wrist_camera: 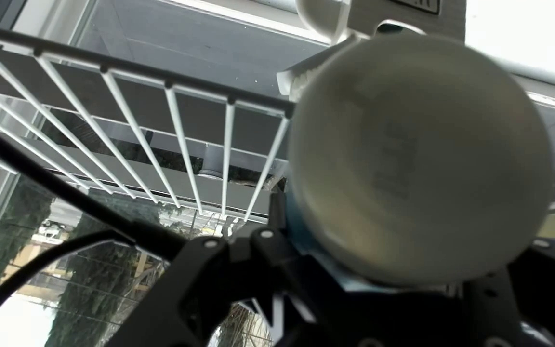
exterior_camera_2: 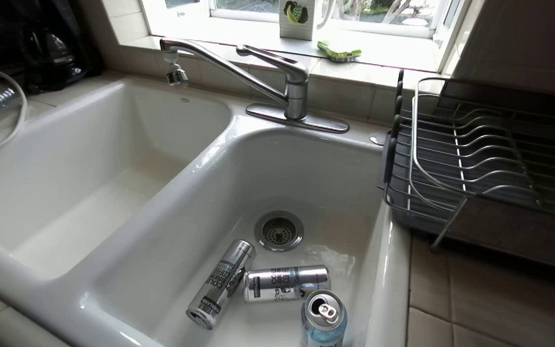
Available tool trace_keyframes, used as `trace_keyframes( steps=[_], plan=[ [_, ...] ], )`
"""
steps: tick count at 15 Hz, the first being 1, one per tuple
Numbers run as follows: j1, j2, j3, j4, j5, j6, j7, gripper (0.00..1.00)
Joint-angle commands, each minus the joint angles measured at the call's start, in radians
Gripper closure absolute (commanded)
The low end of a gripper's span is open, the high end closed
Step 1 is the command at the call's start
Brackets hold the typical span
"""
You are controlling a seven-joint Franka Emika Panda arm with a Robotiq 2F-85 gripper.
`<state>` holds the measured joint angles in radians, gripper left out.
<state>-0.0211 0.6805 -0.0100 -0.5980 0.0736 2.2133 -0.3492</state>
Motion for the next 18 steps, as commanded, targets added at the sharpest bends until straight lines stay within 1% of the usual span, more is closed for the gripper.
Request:
trace_keyframes(
  steps=[1, 8, 11, 18],
  plan=[
    [-0.002, 0.028, 0.005, 0.053, 0.010, -0.023, 0.021, 0.62],
    [-0.032, -0.005, 0.069, 0.063, 0.086, 0.024, -0.026, 0.62],
    [-0.066, 0.000, 0.137, 0.076, 0.171, 0.081, -0.089, 0.62],
    [-0.144, 0.016, 0.295, 0.058, 0.355, 0.207, -0.313, 0.62]
  ],
)
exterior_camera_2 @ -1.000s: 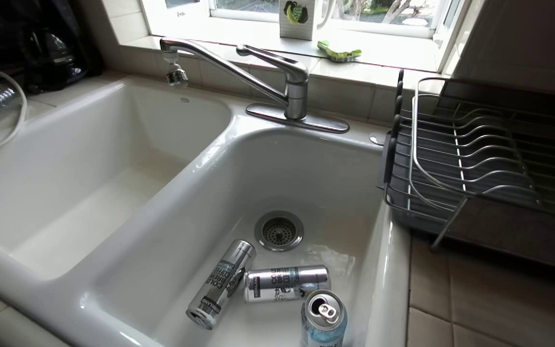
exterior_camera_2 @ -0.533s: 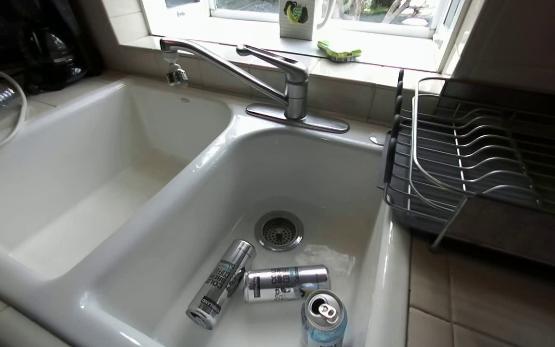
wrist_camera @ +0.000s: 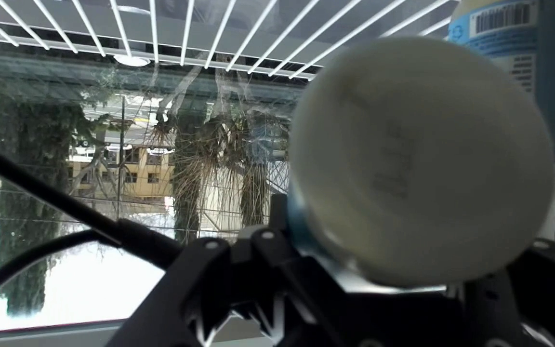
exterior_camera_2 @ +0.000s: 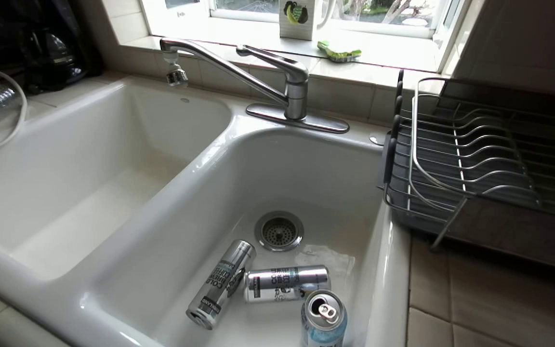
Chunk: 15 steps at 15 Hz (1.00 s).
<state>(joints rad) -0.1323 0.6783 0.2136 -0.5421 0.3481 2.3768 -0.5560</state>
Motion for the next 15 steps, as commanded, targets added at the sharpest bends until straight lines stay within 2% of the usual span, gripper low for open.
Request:
trace_keyframes(
  steps=[1, 6, 12, 15],
  plan=[
    [-0.044, 0.020, 0.091, -0.003, 0.105, 0.053, -0.137, 0.62],
    [-0.104, 0.051, 0.214, -0.018, 0.268, 0.148, -0.313, 0.62],
    [-0.165, 0.074, 0.307, -0.076, 0.428, 0.216, -0.447, 0.62],
    [-0.202, 0.066, 0.354, -0.146, 0.517, 0.259, -0.517, 0.62]
  ],
)
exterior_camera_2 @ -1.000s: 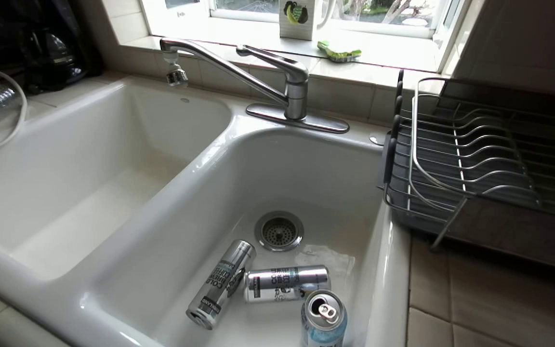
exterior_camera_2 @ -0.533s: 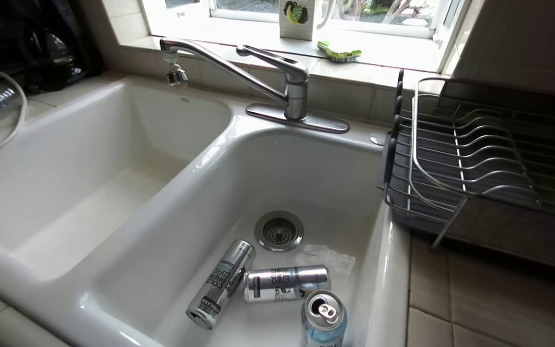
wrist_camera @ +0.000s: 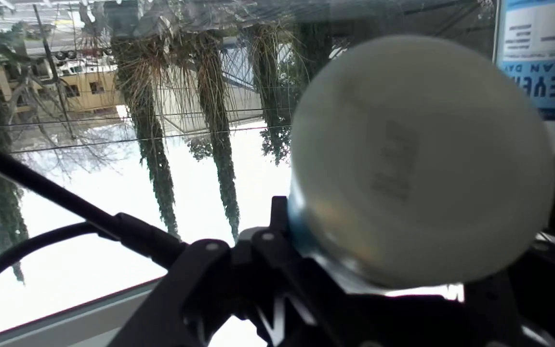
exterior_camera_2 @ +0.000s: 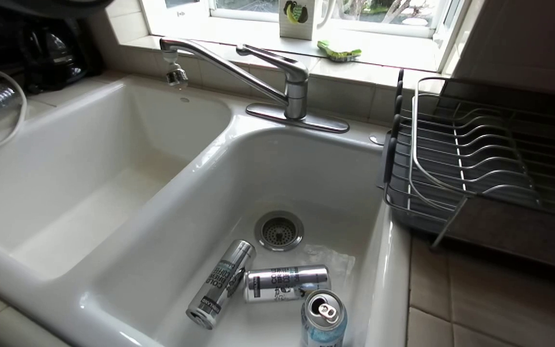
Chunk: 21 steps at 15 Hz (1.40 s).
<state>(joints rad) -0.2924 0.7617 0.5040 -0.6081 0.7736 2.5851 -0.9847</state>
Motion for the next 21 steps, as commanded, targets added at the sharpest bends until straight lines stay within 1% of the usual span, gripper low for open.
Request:
trace_keyframes(
  steps=[1, 7, 12, 17, 19, 21],
  plan=[
    [-0.055, -0.022, 0.086, -0.104, 0.125, 0.063, -0.122, 0.62],
    [-0.163, -0.071, 0.235, -0.266, 0.343, 0.117, -0.411, 0.62],
    [-0.294, -0.126, 0.373, -0.437, 0.564, 0.178, -0.688, 0.62],
    [-0.440, -0.174, 0.540, -0.572, 0.857, 0.227, -1.063, 0.62],
    [-0.497, -0.193, 0.589, -0.621, 0.973, 0.233, -1.191, 0.62],
    [-0.545, -0.208, 0.624, -0.661, 1.089, 0.238, -1.295, 0.62]
  ],
)
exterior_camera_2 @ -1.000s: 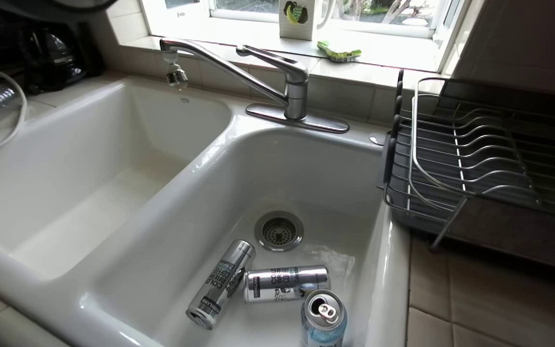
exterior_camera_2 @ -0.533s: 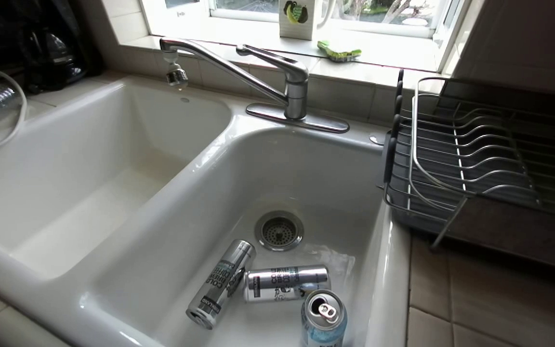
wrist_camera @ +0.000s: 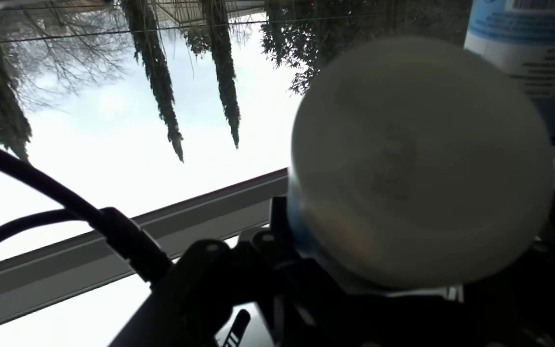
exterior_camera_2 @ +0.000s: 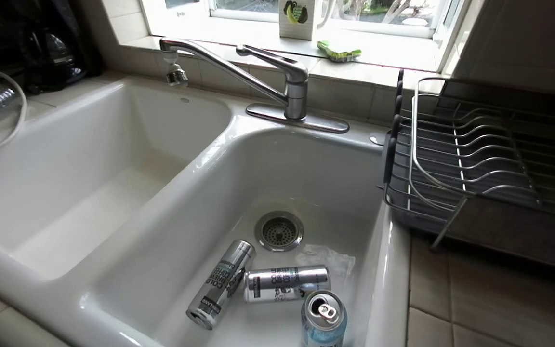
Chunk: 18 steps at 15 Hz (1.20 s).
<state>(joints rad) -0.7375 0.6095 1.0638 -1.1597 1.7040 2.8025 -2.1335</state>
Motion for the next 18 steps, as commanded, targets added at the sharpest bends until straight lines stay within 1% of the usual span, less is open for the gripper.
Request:
trace_keyframes(
  steps=[1, 6, 8, 11, 12, 14, 15, 16, 18],
  plan=[
    [-0.117, -0.055, 0.076, -0.121, 0.219, 0.015, -0.208, 0.62],
    [-0.167, -0.078, 0.090, -0.174, 0.486, -0.012, -0.465, 0.62],
    [-0.176, -0.093, 0.090, -0.193, 0.569, -0.035, -0.562, 0.62],
    [-0.175, -0.107, 0.092, -0.211, 0.644, -0.064, -0.663, 0.62],
    [-0.146, -0.156, 0.020, -0.219, 0.641, -0.102, -0.591, 0.62],
    [-0.150, -0.173, 0.016, -0.237, 0.656, -0.141, -0.599, 0.62],
    [-0.138, -0.106, 0.051, -0.183, 0.601, -0.095, -0.580, 0.62],
    [-0.138, -0.112, 0.049, -0.185, 0.603, -0.099, -0.575, 0.37],
    [-0.138, -0.109, 0.049, -0.184, 0.602, -0.099, -0.574, 0.37]
  ],
)
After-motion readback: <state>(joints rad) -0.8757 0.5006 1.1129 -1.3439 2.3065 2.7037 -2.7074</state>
